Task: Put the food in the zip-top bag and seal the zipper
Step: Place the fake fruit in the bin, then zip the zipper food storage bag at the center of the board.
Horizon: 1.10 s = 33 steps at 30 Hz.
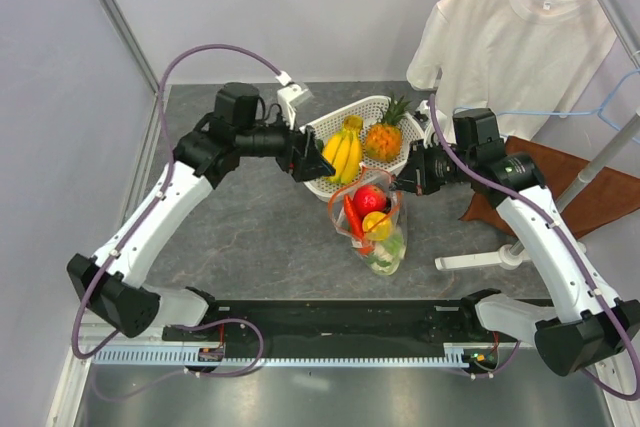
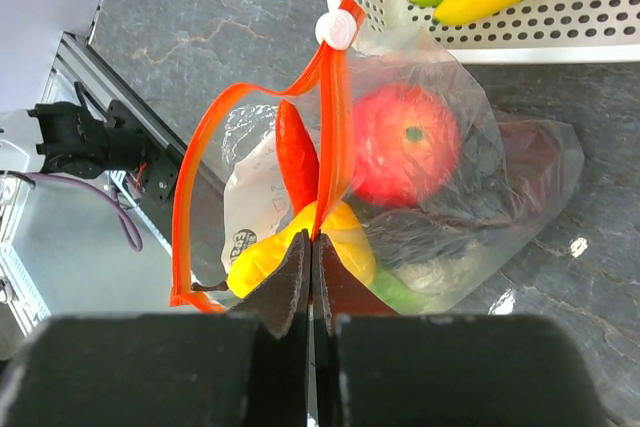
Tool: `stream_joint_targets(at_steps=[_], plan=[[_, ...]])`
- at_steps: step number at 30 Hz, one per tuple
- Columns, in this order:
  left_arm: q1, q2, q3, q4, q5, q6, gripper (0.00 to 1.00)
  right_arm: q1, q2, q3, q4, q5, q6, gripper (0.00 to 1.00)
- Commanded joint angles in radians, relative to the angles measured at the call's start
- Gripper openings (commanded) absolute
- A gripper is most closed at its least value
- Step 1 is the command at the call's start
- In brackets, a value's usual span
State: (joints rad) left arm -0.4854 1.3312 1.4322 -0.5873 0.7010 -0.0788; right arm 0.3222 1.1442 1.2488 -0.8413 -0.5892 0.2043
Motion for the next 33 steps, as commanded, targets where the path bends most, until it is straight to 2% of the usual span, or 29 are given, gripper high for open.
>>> stream_joint_targets(at_steps=[1,4,5,8,10,14,15,18,20,22,25,26,27,32,33], plan=[[-0.083,0.08,-0.044,0.012,-0.026,-0.044,0.91,-0.005,-0.012,-0.003,0.068,-0.031,0.023,0.0],[-0.169,0.101,-0.062,0.017,-0.136,-0.026,0.89,-0.005,-0.018,-0.006,0.07,-0.04,0.007,0.0],[-0.192,0.108,-0.07,0.018,-0.221,-0.029,0.87,-0.006,-0.023,-0.009,0.07,-0.044,0.006,0.0],[-0.217,0.125,-0.095,0.033,-0.345,-0.023,0.85,-0.006,-0.035,-0.025,0.077,-0.064,-0.003,0.0],[-0.225,0.132,-0.107,0.055,-0.368,-0.019,0.82,-0.005,-0.043,-0.046,0.085,-0.08,-0.003,0.0],[-0.225,0.152,-0.107,0.089,-0.278,-0.041,0.61,-0.003,-0.069,-0.104,0.129,-0.107,0.015,0.0],[-0.225,0.152,-0.105,0.098,-0.25,-0.047,0.5,-0.003,-0.073,-0.117,0.145,-0.115,0.026,0.0],[-0.226,0.169,-0.085,0.124,-0.177,-0.075,0.38,0.009,-0.096,-0.155,0.22,-0.132,0.085,0.0],[-0.226,0.189,-0.059,0.124,-0.126,-0.099,0.37,0.034,-0.11,-0.181,0.298,-0.126,0.137,0.0],[-0.229,0.224,-0.033,0.127,-0.095,-0.105,0.31,0.067,-0.11,-0.195,0.353,-0.109,0.167,0.0],[-0.229,0.266,0.0,0.118,-0.086,-0.105,0.18,0.113,-0.094,-0.196,0.367,-0.087,0.179,0.0],[-0.229,0.272,0.014,0.11,-0.089,-0.09,0.09,0.121,-0.087,-0.195,0.37,-0.083,0.184,0.0],[-0.229,0.273,0.026,0.095,-0.093,-0.082,0.05,0.13,-0.086,-0.195,0.375,-0.078,0.187,0.0],[-0.226,0.235,0.137,0.026,-0.035,0.009,0.02,0.17,-0.113,-0.204,0.429,-0.067,0.231,0.0],[-0.228,0.235,0.198,-0.033,-0.023,0.022,0.02,0.187,-0.116,-0.201,0.43,-0.067,0.247,0.0]])
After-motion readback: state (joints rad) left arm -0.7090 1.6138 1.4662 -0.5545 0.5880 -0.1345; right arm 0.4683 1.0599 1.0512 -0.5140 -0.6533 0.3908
